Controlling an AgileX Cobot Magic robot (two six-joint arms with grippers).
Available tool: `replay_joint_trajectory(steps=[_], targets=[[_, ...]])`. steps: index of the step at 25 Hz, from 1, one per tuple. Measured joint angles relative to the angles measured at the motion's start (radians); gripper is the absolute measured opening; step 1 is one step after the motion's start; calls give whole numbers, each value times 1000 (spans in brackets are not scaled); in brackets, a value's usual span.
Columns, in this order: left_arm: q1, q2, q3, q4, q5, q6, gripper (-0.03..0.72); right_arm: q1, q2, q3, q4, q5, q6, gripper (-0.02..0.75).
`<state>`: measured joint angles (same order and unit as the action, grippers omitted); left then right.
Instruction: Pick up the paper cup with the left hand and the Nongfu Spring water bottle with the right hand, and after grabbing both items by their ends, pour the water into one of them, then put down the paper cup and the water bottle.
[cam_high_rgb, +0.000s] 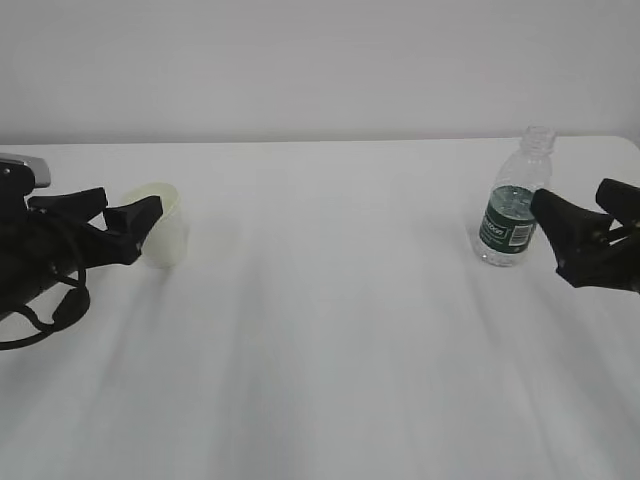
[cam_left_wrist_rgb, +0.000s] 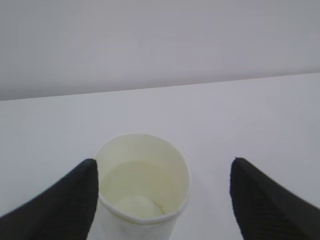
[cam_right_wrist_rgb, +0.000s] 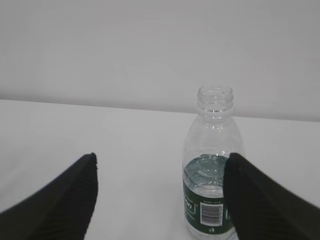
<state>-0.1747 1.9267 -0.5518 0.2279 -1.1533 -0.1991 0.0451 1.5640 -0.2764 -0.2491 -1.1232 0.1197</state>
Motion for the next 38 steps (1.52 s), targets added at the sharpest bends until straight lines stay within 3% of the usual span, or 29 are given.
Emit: replay_joint_trajectory(steps=[11, 21, 38], targets=[[0, -110, 2, 8, 0, -1, 588, 0, -18, 0, 6, 47, 18, 593], [0, -253, 6, 8, 66, -1, 587, 0, -172, -75, 20, 243, 40, 592], [0, -576, 11, 1, 337, -41, 587, 0, -492, -168, 24, 558, 48, 591]])
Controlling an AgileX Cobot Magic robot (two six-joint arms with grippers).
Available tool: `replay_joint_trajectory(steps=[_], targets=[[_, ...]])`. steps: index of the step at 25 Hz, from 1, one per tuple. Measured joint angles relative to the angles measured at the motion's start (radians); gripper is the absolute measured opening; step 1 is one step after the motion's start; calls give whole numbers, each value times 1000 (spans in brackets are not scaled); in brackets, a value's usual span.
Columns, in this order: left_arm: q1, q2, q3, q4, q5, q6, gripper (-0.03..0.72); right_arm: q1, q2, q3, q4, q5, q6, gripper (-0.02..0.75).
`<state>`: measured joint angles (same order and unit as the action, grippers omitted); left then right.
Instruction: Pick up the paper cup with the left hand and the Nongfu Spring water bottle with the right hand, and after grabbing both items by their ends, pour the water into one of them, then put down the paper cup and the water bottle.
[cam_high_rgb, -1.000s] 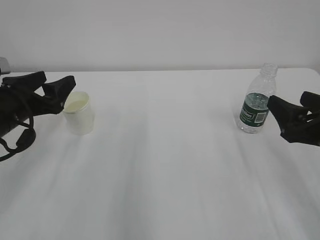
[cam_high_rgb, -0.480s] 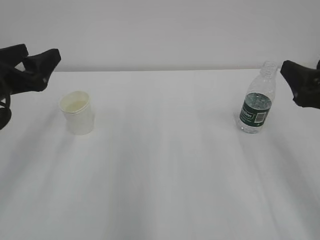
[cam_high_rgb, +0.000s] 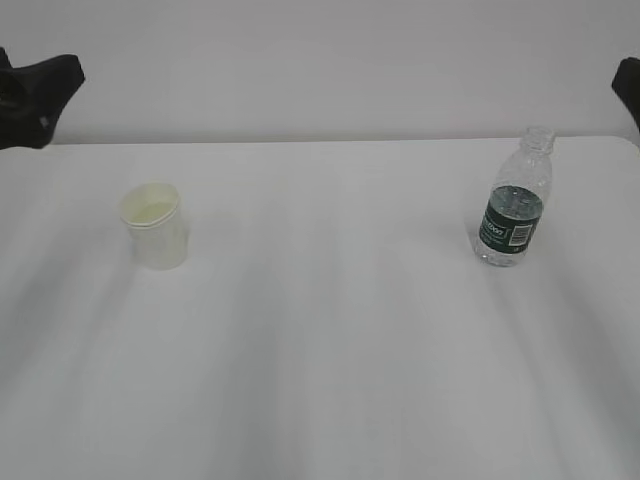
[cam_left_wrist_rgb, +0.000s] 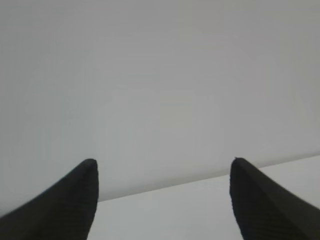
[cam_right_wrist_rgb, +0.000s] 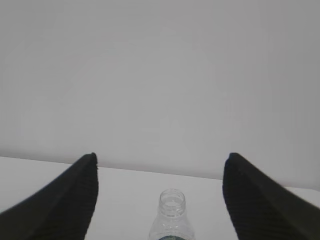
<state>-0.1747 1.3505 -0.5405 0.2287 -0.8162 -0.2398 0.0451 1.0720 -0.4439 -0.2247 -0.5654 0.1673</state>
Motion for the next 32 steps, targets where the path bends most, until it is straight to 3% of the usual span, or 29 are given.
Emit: replay_joint_trajectory(steps=[32], targets=[[0, -561, 5, 10, 415, -32, 576, 0, -517, -21, 4, 495, 0, 590]])
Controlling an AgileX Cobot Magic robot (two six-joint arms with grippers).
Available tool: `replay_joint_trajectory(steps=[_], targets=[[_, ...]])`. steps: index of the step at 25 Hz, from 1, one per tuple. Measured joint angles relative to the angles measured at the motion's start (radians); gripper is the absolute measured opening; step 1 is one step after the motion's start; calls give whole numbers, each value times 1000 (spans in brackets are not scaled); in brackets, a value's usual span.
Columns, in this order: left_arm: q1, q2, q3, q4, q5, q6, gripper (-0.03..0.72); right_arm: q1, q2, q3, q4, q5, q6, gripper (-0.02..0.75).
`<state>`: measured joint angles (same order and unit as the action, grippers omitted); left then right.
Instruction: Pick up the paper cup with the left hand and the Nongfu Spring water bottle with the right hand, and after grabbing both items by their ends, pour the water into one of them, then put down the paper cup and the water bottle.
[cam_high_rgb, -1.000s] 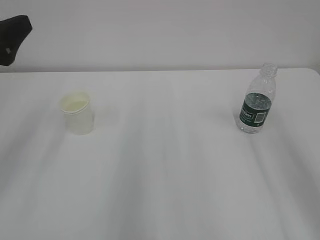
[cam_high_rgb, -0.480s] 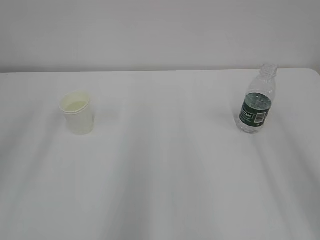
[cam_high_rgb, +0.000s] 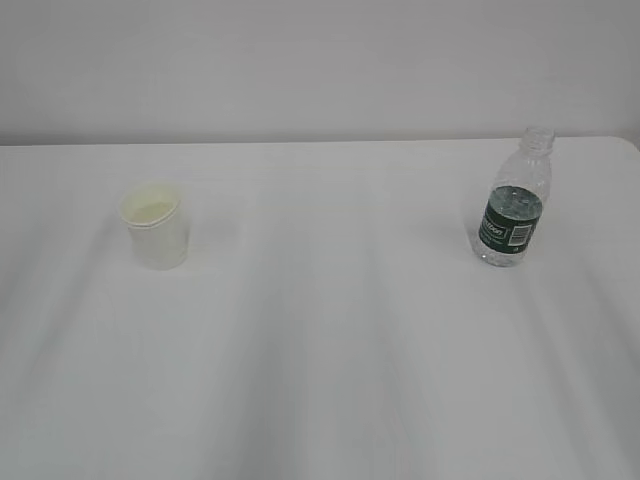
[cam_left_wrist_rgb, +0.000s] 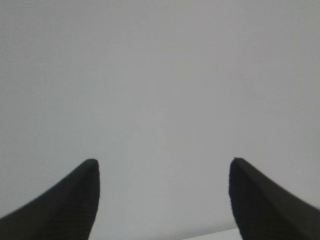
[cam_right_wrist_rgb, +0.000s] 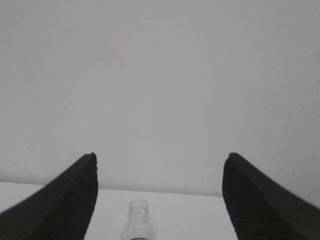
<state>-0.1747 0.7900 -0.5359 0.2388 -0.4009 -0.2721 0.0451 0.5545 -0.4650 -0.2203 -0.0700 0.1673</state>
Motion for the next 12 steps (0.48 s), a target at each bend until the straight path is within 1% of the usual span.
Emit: replay_joint_trajectory(steps=[6, 12], targets=[[0, -140, 1, 0, 92, -5, 573, 0, -61, -45, -30, 58, 0, 590], [0, -274, 1, 2, 191, -6, 567, 0, -131, -108, -36, 174, 0, 590]])
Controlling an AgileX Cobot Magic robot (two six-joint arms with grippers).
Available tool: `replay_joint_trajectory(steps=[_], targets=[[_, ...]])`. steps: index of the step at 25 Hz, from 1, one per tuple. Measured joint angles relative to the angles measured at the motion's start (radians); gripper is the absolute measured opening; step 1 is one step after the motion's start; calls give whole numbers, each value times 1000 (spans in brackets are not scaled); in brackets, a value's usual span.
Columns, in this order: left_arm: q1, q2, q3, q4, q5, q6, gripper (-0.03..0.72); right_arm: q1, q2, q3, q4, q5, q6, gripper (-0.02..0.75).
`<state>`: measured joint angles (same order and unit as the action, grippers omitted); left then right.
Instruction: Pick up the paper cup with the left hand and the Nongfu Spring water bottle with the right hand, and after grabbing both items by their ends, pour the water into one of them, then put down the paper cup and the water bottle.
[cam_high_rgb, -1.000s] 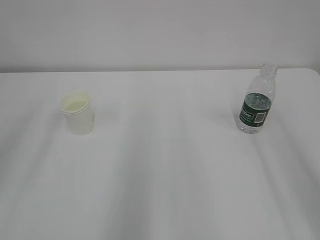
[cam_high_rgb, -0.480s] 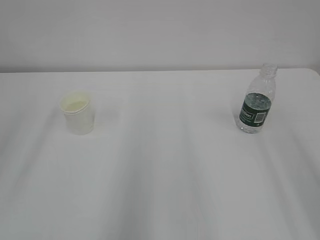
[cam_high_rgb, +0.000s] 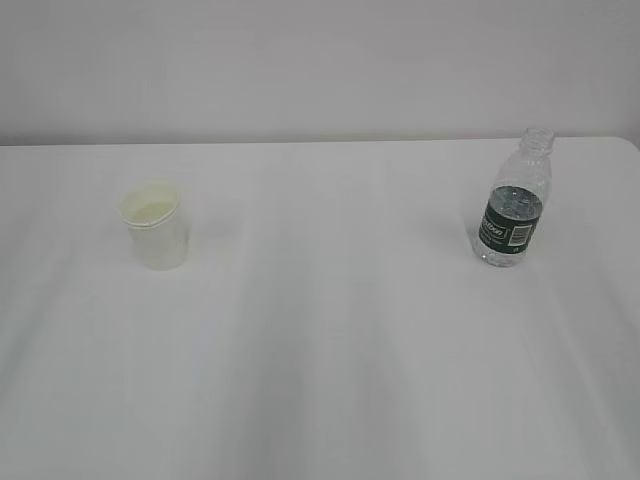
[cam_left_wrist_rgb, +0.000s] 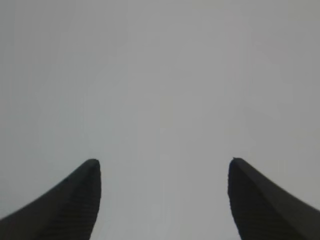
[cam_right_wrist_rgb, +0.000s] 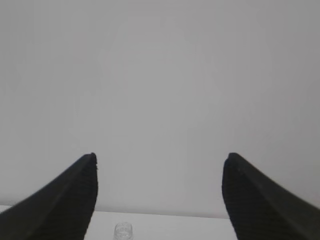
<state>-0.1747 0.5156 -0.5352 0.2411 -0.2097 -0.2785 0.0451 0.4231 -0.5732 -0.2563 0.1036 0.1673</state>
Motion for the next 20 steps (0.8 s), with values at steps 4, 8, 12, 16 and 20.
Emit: replay_joint_trajectory(steps=[4, 8, 12, 16, 20], targets=[[0, -77, 0, 25, 115, 0, 561, 0, -42, -21, -2, 51, 0, 590], [0, -136, 0, 53, 187, 0, 558, 0, -73, -25, -2, 117, 0, 590], [0, -189, -8, 80, 262, 0, 554, 0, -113, -25, -2, 195, 0, 590], [0, -227, -52, 83, 398, 0, 545, 0, -165, -47, -2, 309, -16, 590], [0, -244, -82, 83, 509, 0, 540, 0, -213, -63, -2, 390, -59, 590]])
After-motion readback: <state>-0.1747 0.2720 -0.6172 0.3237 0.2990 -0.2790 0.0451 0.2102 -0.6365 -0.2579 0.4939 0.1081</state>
